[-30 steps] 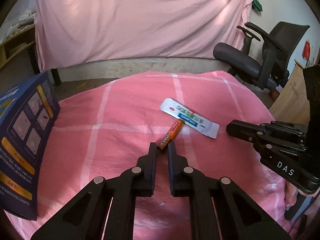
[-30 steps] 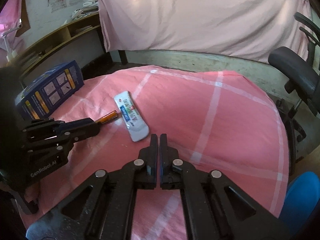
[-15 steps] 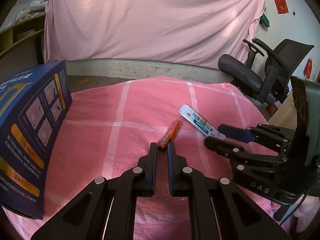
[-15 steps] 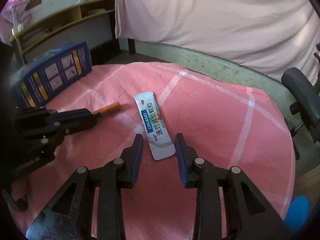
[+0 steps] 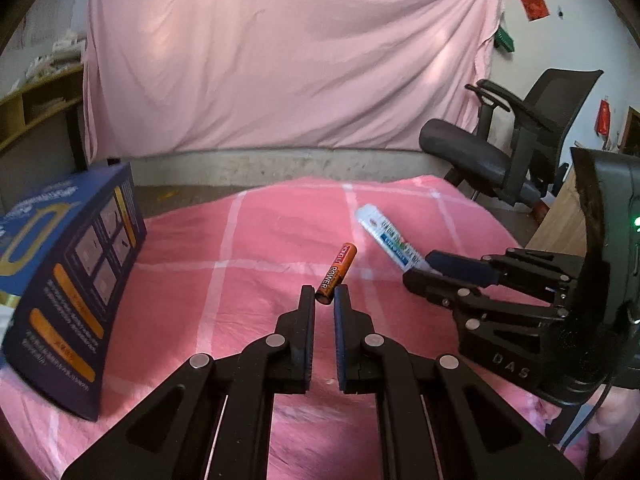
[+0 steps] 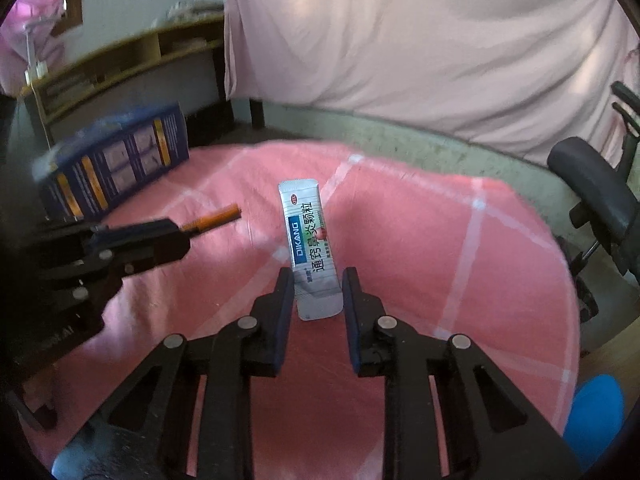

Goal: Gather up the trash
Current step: 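Carry the battery and toothpaste tube over the blue basin and open both tools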

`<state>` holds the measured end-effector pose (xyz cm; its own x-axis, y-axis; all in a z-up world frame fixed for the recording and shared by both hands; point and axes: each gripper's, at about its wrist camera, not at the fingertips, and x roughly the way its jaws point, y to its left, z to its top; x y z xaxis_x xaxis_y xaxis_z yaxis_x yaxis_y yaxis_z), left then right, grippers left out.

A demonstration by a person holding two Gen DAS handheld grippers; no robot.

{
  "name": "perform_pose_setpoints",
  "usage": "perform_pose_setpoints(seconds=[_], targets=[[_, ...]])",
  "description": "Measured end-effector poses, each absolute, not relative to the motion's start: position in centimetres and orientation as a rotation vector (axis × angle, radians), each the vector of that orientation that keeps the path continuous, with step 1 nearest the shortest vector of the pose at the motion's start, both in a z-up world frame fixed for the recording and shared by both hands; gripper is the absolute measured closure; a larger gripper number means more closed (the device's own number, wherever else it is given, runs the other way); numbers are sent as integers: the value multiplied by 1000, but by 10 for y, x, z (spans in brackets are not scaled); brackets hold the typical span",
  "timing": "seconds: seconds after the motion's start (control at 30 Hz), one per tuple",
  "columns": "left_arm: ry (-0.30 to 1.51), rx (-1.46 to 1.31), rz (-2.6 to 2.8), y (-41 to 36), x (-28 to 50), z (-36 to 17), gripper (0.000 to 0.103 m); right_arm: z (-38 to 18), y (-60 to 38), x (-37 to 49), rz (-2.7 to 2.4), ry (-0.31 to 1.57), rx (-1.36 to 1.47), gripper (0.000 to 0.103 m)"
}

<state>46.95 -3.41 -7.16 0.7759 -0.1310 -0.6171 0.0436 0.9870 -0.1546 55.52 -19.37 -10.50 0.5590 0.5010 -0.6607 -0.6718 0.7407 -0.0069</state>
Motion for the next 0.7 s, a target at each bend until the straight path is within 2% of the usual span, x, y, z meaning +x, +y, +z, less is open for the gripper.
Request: perform_pose_setpoints(seconds=[0.4, 0.7], targets=[[481, -150, -121, -61, 443, -25, 96, -54, -274, 508, 580, 359, -73, 54], [351, -91, -210, -117, 424, 18, 96, -17, -344, 476, 428, 192, 28, 54]])
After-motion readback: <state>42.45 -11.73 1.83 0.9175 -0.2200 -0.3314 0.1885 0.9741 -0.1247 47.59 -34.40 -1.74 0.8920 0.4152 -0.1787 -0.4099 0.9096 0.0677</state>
